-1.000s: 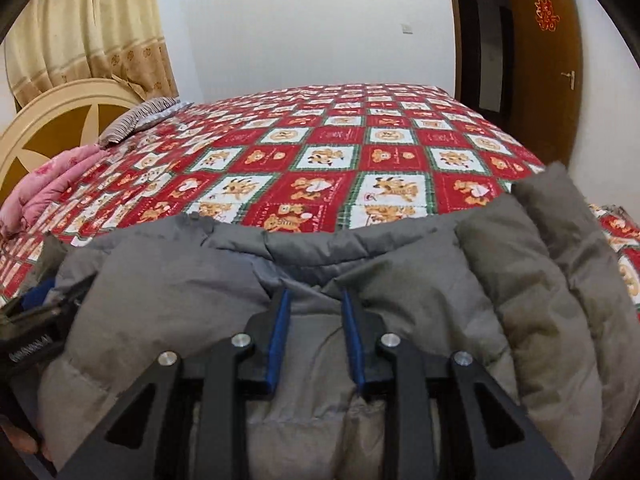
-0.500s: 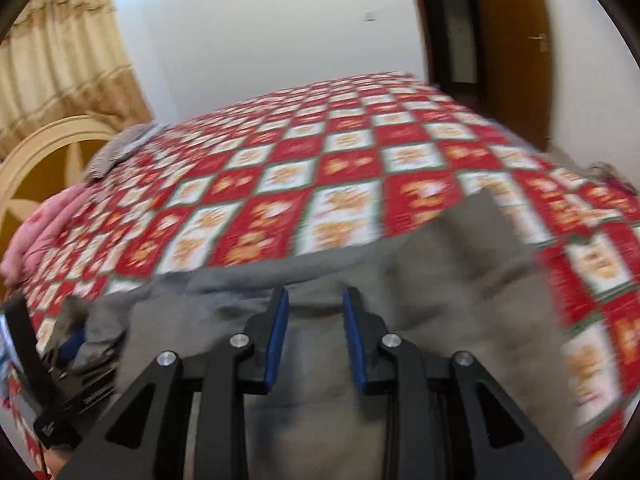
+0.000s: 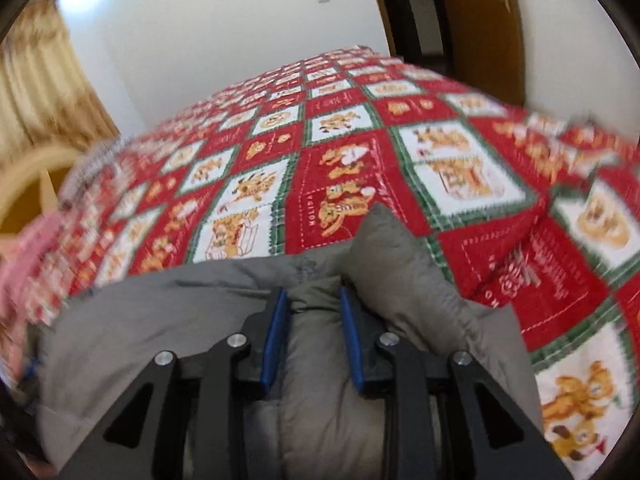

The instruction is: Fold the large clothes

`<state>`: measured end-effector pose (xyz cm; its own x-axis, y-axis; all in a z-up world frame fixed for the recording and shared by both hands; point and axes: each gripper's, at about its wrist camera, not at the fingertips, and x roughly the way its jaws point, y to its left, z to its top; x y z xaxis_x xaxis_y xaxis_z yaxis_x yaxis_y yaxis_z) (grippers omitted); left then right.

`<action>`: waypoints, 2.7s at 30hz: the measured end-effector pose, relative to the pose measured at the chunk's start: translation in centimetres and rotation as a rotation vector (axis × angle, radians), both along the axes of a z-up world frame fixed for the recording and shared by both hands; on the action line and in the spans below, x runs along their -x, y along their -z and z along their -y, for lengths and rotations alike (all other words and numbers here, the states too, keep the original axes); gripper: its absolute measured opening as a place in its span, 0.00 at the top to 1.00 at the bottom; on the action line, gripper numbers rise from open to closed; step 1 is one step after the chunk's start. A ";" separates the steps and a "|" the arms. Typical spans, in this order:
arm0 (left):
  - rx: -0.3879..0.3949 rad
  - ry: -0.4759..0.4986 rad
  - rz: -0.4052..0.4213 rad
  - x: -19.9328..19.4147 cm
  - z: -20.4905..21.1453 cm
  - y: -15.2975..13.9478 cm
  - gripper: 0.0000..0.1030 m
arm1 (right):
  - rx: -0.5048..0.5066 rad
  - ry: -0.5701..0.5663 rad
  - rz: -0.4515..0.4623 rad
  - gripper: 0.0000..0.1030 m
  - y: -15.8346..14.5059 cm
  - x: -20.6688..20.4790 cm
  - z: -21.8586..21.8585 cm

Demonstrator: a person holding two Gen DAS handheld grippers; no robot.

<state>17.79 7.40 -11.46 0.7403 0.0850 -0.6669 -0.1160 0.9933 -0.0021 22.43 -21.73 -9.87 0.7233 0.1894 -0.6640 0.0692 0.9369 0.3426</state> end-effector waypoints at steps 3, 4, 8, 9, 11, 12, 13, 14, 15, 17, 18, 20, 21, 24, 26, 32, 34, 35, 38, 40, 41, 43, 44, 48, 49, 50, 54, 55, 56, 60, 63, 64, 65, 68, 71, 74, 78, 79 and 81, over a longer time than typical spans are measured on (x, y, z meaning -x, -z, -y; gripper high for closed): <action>-0.001 0.002 -0.001 0.0 0.0 0.0 0.01 | -0.063 0.008 0.007 0.78 0.1 0.4 0.7; -0.002 0.003 0.000 0.0 0.0 0.0 0.01 | -0.063 0.011 0.012 0.78 0.0 0.7 0.7; -0.007 0.004 0.001 0.0 0.1 0.0 0.01 | -0.045 0.018 0.020 0.78 -0.1 1.1 0.3; -0.009 0.004 0.002 0.1 0.1 0.0 0.01 | -0.043 0.018 0.022 0.78 -0.1 1.0 0.3; -0.010 0.004 0.001 0.1 0.1 0.0 0.01 | -0.035 0.018 0.022 0.78 -0.2 1.0 0.2; -0.011 0.004 -0.001 0.1 0.1 0.0 0.01 | -0.029 0.020 0.023 0.78 -0.2 1.0 0.1; -0.011 0.004 -0.002 0.1 0.1 0.0 0.01 | -0.018 0.023 0.022 0.78 -0.2 0.9 0.0; -0.011 0.003 -0.004 0.1 0.2 0.0 0.01 | 0.001 0.027 0.019 0.77 -0.3 0.9 -0.2; -0.015 0.002 -0.009 0.1 0.2 0.0 0.01 | 0.019 0.030 0.014 0.77 -0.4 0.8 -0.3; -0.023 0.004 -0.028 -0.1 0.3 -0.1 0.01 | 0.111 0.038 -0.023 0.76 -1.3 0.6 -1.4; -0.023 0.014 -0.050 -0.1 0.2 -0.2 0.01 | 0.161 0.048 -0.029 0.76 -2.1 0.9 -1.9; -0.020 0.066 -0.112 0.1 -0.1 -0.9 0.01 | 0.207 0.056 0.066 0.69 -4.7 3.3 -3.1; -0.011 0.083 -0.124 0.4 -0.3 -1.3 0.01 | 0.214 0.043 0.114 0.69 -5.5 4.4 -3.6; 0.071 0.098 -0.084 4.2 -2.7 -3.8 0.01 | 0.272 -0.030 0.233 0.69 -8.5 9.0 -6.5; 0.120 0.102 -0.027 7.2 -4.5 -5.0 0.01 | 0.259 -0.114 0.253 0.69 -9.1 11.6 -8.8; 0.221 0.055 0.024 13.2 -9.2 -4.0 0.01 | 0.137 -0.325 0.177 0.69 -6.2 13.2 -15.0; 0.277 0.048 0.039 14.2 -10.0 -3.5 0.01 | 0.143 -0.332 0.148 0.69 -4.5 12.8 -16.4; 0.302 0.053 0.052 14.7 -10.3 -3.1 0.01 | 0.137 -0.338 0.134 0.69 -3.7 12.6 -16.8; 0.340 0.047 0.031 14.5 -10.4 -1.7 0.01 | 0.156 -0.337 0.120 0.69 -1.7 12.0 -17.6; 0.404 0.043 -0.011 14.0 -10.6 -0.1 0.01 | 0.185 -0.331 0.124 0.72 -1.1 12.0 -17.9; 0.423 0.036 -0.008 13.9 -10.7 0.3 0.01 | 0.189 -0.328 0.122 0.72 -0.9 11.8 -17.8; 0.421 0.033 0.035 14.3 -10.5 0.3 0.01 | 0.196 -0.325 0.119 0.72 -0.5 11.5 -17.8; 0.419 0.036 0.033 14.3 -10.3 0.3 0.01 | 0.211 -0.324 0.128 0.72 -0.1 11.5 -17.9; 0.539 0.093 0.036 14.4 -10.3 0.2 0.05 | 0.259 -0.311 0.169 0.75 0.7 11.6 -18.4; 0.594 0.113 0.031 14.4 -10.3 0.3 0.19 | 0.258 -0.309 0.171 0.75 0.7 11.6 -18.4; 0.607 0.111 0.020 14.3 -10.2 0.4 0.25 | 0.257 -0.309 0.172 0.75 0.7 11.6 -18.3; 0.689 0.148 -0.015 13.6 -10.1 0.3 0.71 | 0.230 -0.312 0.165 0.75 0.7 11.6 -18.0; 0.679 0.157 -0.009 13.7 -9.8 -0.4 0.75 | 0.219 -0.312 0.160 0.75 0.7 11.5 -17.9; 0.650 0.170 0.001 13.8 -9.3 -1.5 0.76 | 0.194 -0.314 0.150 0.75 0.6 11.4 -17.5; 0.589 0.264 0.055 13.8 -6.2 -6.7 0.78 | 0.080 -0.316 0.107 0.76 0.6 10.8 -16.3; 0.496 0.344 0.094 13.9 -2.7 -10.5 0.78 | 0.002 -0.325 0.071 0.76 0.6 10.4 -15.4; 0.480 0.363 0.100 14.0 -2.0 -11.1 0.78 | -0.035 -0.330 0.056 0.76 0.6 10.2 -15.0; 0.455 0.395 0.107 14.0 -0.5 -12.1 0.78 | -0.062 -0.333 0.047 0.76 0.7 10.1 -14.8; 0.382 0.458 0.121 13.8 3.2 -13.9 0.78 | -0.150 -0.347 0.014 0.77 0.7 9.8 -13.8; 0.330 0.498 0.109 13.0 6.0 -14.7 0.78 | -0.215 -0.361 -0.016 0.77 0.4 9.8 -13.0; 0.249 0.525 0.110 12.7 8.3 -15.5 0.78 | -0.308 -0.340 -0.012 0.75 -0.9 10.7 -10.4; 0.179 0.568 0.085 11.9 11.3 -15.5 0.78 | -0.305 -0.281 0.084 0.71 -3.9 13.6 -5.5; 0.160 0.581 0.068 11.7 12.4 -15.3 0.78 | -0.280 -0.255 0.101 0.71 -4.5 14.4 -4.2; 0.102 0.613 0.036 11.5 15.1 -14.1 0.78 | -0.232 -0.202 0.118 0.71 -5.3 15.7 -1.8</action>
